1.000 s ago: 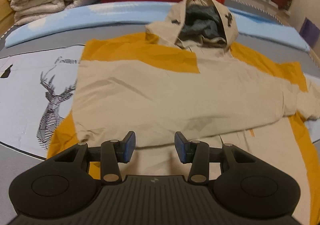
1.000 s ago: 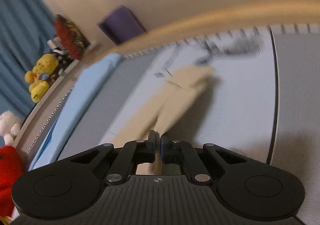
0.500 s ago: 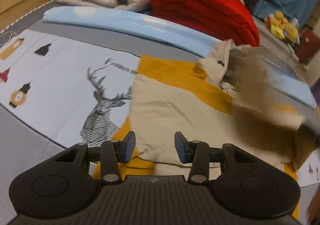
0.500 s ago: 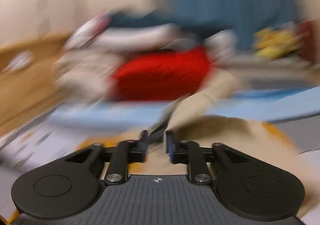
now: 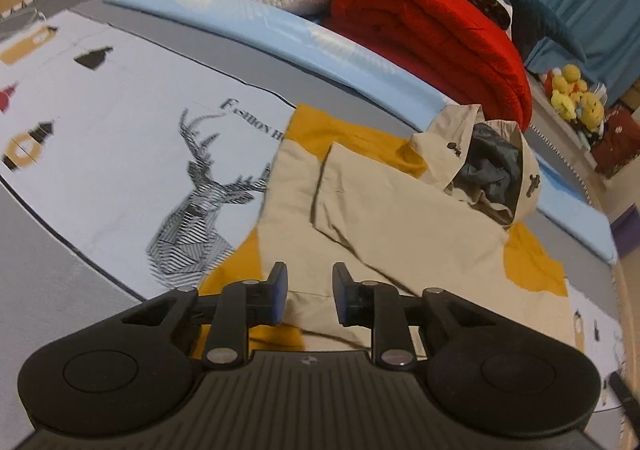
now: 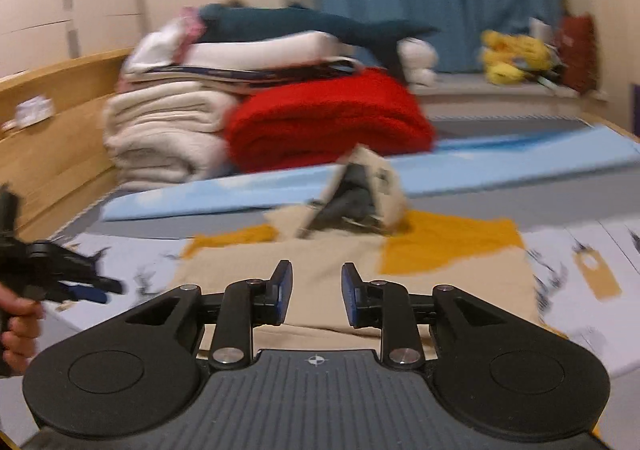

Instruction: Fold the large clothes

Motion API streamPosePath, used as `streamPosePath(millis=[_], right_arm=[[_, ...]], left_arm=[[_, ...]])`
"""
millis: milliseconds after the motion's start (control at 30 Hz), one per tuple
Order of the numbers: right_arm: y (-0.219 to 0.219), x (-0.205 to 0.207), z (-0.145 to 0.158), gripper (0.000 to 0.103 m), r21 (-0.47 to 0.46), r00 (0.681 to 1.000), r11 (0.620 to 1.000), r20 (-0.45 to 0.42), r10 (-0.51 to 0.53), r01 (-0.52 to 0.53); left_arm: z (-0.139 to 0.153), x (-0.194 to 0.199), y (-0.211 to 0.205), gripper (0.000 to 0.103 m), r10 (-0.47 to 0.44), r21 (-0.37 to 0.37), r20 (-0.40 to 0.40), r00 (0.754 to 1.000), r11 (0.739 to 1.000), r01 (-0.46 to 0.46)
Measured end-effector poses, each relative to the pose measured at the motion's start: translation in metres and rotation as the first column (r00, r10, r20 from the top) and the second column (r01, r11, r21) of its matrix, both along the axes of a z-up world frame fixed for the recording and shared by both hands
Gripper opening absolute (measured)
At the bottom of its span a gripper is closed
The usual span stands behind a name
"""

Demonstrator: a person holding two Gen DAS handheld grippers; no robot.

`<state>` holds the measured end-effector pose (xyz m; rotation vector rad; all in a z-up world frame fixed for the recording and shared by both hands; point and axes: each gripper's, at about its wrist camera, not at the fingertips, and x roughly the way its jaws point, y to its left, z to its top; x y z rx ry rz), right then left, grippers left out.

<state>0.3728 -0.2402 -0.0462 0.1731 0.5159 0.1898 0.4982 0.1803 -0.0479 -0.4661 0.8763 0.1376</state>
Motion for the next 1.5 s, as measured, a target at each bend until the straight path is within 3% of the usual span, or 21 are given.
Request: streamPosePath(millis=[100,300,367,500,700,733,767,800,867,1000,1100,1200,1267,1333,1400,1500], right_arm=[[-0.014,0.019,-0.016,0.028,0.052,0.994,0.997,-0.095,-0.051,0.056],[-0.023,0.034,-0.014,0.028,-0.002,0.996,1.0,-0.081,-0.025,0.025],[-0.028,0.039,-0.013,0.028,0.004,0.995,0.999,-0.088,-0.038,0.038],[-0.038,0.047,-0.016,0.028,0.043,0.992,0.998,-0.116,-0.039,0.044],[-0.046,0.056,-0.025,0.028,0.04,0.982,0.996,-0.175,-0.065,0.073],[-0.047,0.058,-0.027,0.028,0.034,0.979,0.996,-0.188,-0.075,0.083],[-0.047,0.06,-0.03,0.028,0.027,0.975,0.995,-0.205,-0.086,0.094],[-0.048,0.061,-0.032,0.028,0.028,0.972,0.995,-0.216,-0.092,0.1],[-0.049,0.063,-0.037,0.028,0.043,0.966,0.993,-0.24,-0.099,0.113],[-0.051,0.066,-0.041,0.028,0.047,0.959,0.99,-0.261,-0.113,0.129],[-0.055,0.067,-0.042,0.028,0.052,0.953,0.987,-0.269,-0.135,0.154],[-0.058,0.069,-0.046,0.028,0.041,0.947,0.983,-0.279,-0.16,0.179],[-0.06,0.07,-0.048,0.028,0.036,0.941,0.98,-0.288,-0.177,0.195],[-0.063,0.071,-0.049,0.028,0.038,0.935,0.976,-0.298,-0.194,0.214],[-0.067,0.072,-0.049,0.028,0.047,0.929,0.971,-0.306,-0.21,0.235],[-0.069,0.073,-0.049,0.028,0.053,0.927,0.968,-0.304,-0.22,0.247]], left_arm=[[-0.011,0.011,-0.005,0.02,-0.007,-0.039,0.022,1.0,0.999,0.008],[-0.045,0.048,0.001,0.021,0.011,-0.121,0.078,0.997,0.993,-0.001],[-0.065,0.061,0.012,0.022,0.042,-0.212,0.055,0.998,0.977,-0.03],[-0.101,0.074,0.027,0.041,0.126,-0.379,-0.002,0.992,0.918,-0.118],[-0.114,0.087,0.028,0.038,0.178,-0.427,0.004,0.984,0.89,-0.159],[-0.113,0.088,0.027,0.037,0.18,-0.422,0.008,0.984,0.892,-0.16],[-0.112,0.089,0.026,0.028,0.182,-0.413,0.013,0.983,0.896,-0.161],[-0.109,0.09,0.023,0.009,0.18,-0.395,0.018,0.983,0.905,-0.159],[-0.097,0.085,0.022,0.003,0.168,-0.355,0.048,0.985,0.924,-0.14],[-0.048,0.066,0.008,0.002,0.153,-0.293,0.131,0.98,0.95,-0.109],[-0.015,0.042,-0.009,0.003,0.133,-0.189,0.151,0.98,0.976,-0.104],[-0.005,0.029,-0.016,0.008,0.142,-0.098,0.118,0.983,0.986,-0.131],[-0.008,0.031,-0.02,0.011,0.178,0.03,0.045,0.983,0.983,-0.18],[-0.003,0.03,-0.025,0.011,0.19,0.168,0.056,0.98,0.966,-0.197],[0.002,0.031,-0.029,0.013,0.148,0.198,0.091,0.985,0.966,-0.164],[-0.008,0.039,-0.032,0.015,0.067,0.128,0.099,0.993,0.989,-0.08]])
